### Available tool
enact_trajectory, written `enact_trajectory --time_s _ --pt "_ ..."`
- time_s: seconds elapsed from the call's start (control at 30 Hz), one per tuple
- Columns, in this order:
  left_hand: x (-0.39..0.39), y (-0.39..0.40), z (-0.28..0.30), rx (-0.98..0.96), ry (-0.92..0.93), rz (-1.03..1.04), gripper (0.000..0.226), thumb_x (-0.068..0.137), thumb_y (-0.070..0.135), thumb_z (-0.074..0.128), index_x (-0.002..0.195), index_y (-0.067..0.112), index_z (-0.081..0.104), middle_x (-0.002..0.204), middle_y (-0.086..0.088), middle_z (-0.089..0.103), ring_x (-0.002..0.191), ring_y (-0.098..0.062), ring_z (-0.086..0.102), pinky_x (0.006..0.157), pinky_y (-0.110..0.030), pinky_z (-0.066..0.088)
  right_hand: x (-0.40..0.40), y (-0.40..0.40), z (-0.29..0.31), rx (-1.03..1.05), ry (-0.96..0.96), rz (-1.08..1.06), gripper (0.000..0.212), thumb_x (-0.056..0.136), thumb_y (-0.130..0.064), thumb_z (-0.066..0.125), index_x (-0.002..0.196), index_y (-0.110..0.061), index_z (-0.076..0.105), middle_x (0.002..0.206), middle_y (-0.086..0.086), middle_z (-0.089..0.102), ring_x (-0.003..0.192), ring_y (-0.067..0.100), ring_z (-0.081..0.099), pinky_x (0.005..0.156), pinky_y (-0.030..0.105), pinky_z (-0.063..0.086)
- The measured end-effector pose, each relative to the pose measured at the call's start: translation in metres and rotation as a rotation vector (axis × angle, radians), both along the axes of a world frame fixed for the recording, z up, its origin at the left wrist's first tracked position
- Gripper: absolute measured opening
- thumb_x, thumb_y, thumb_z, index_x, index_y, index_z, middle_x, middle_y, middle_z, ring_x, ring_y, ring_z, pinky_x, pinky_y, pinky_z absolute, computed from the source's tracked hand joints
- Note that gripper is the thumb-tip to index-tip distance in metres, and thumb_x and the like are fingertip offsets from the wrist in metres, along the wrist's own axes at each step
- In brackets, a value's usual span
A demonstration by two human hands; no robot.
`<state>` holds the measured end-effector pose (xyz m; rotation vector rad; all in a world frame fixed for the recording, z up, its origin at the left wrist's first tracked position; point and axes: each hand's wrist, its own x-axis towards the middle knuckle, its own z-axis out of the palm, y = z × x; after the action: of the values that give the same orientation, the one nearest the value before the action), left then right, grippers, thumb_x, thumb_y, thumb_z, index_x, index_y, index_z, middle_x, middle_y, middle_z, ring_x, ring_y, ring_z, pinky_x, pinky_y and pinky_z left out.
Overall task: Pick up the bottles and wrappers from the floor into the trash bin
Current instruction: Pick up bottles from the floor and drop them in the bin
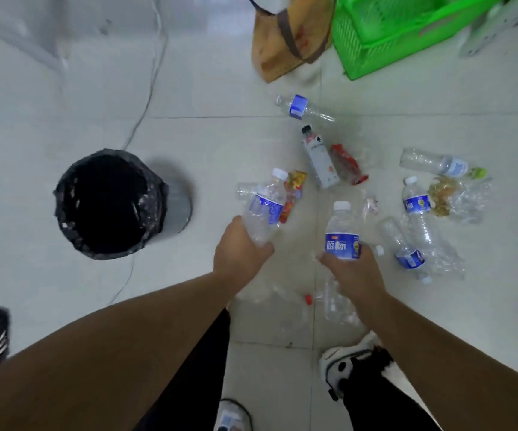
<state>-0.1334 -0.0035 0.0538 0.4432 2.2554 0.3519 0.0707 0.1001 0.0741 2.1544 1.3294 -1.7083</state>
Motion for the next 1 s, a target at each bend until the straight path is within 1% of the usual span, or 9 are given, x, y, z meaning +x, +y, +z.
enact_trajectory --time_s 0.1,0.23,0.47,0.57,0.7,0.77,0.83,0.9,1.0 --pt "-0.034 -0.040 0.066 0.064 -0.020 0.160 0.045 0.062 0.045 0.079 0.099 0.038 0.054 0.093 0.011 0.066 0.081 -0.008 0.067 0.070 -0.030 0.057 -0.046 0.006 0.059 -0.006 0.016 0.117 0.056 0.079 -0.041 0.091 0.122 -0.024 0.060 0.105 0.008 0.072 0.092 0.030 0.074 0.077 0.045 0.062" --pt "-0.099 -0.090 0.135 0.124 -0.040 0.323 0.046 0.062 0.043 0.079 0.102 0.052 0.057 0.086 0.023 0.070 0.075 0.006 0.066 0.053 -0.010 0.044 -0.127 -0.003 0.125 -0.018 0.098 0.219 0.047 0.080 -0.043 0.091 0.114 -0.025 0.064 0.100 0.010 0.076 0.080 0.024 0.072 0.062 0.034 0.057" --pt "-0.234 -0.167 0.160 -0.023 -0.201 0.536 0.084 0.059 0.046 0.085 0.133 0.017 0.056 0.111 -0.008 0.071 0.100 -0.028 0.071 0.089 -0.045 0.062 -0.270 -0.065 0.152 -0.212 0.183 0.345 0.061 0.076 -0.049 0.093 0.121 -0.022 0.061 0.101 0.014 0.075 0.078 0.025 0.072 0.069 0.042 0.063" --pt "-0.278 -0.181 0.144 -0.120 -0.286 0.584 0.086 0.062 0.042 0.089 0.135 0.014 0.055 0.116 -0.010 0.070 0.103 -0.032 0.070 0.095 -0.050 0.060 -0.323 -0.094 0.137 -0.303 0.169 0.378 0.065 0.078 -0.042 0.093 0.126 -0.017 0.059 0.091 0.009 0.072 0.063 0.023 0.068 0.052 0.037 0.061" --pt "-0.320 -0.181 0.113 -0.216 -0.355 0.577 0.087 0.064 0.042 0.090 0.136 0.011 0.053 0.117 -0.013 0.068 0.103 -0.033 0.070 0.096 -0.050 0.059 -0.371 -0.119 0.101 -0.302 0.090 0.492 0.076 0.076 -0.045 0.092 0.133 -0.013 0.055 0.104 0.017 0.073 0.071 0.029 0.068 0.070 0.048 0.064" --pt "-0.333 -0.177 0.095 -0.267 -0.388 0.585 0.097 0.064 0.048 0.091 0.143 0.011 0.049 0.123 -0.015 0.067 0.105 -0.037 0.071 0.096 -0.051 0.059 -0.388 -0.128 0.081 -0.290 0.076 0.502 0.079 0.078 -0.049 0.089 0.138 -0.013 0.053 0.111 0.014 0.072 0.075 0.029 0.070 0.065 0.042 0.063" --pt "-0.341 -0.171 0.078 -0.315 -0.377 0.613 0.120 0.061 0.062 0.092 0.155 0.012 0.036 0.138 -0.016 0.060 0.117 -0.040 0.066 0.098 -0.053 0.057 -0.400 -0.135 0.062 -0.275 0.078 0.507 0.086 0.084 -0.060 0.079 0.152 -0.022 0.043 0.132 0.010 0.067 0.100 0.031 0.073 0.082 0.046 0.064" --pt "-0.343 -0.168 0.066 -0.363 -0.204 0.536 0.136 0.059 0.078 0.085 0.163 0.016 0.023 0.153 -0.014 0.042 0.137 -0.041 0.050 0.105 -0.055 0.050 -0.404 -0.140 0.045 -0.231 0.083 0.519 0.083 0.095 -0.068 0.059 0.164 -0.033 0.029 0.155 0.006 0.053 0.129 0.032 0.062 0.104 0.054 0.056" --pt "-0.337 -0.175 0.060 -0.214 0.107 0.390 0.104 0.082 0.075 0.069 0.161 0.019 0.030 0.159 -0.010 0.036 0.146 -0.035 0.034 0.110 -0.054 0.042 -0.390 -0.140 0.032 -0.010 0.045 0.603 0.066 0.105 -0.062 0.043 0.159 -0.025 0.039 0.150 0.010 0.055 0.121 0.026 0.057 0.101 0.044 0.049"
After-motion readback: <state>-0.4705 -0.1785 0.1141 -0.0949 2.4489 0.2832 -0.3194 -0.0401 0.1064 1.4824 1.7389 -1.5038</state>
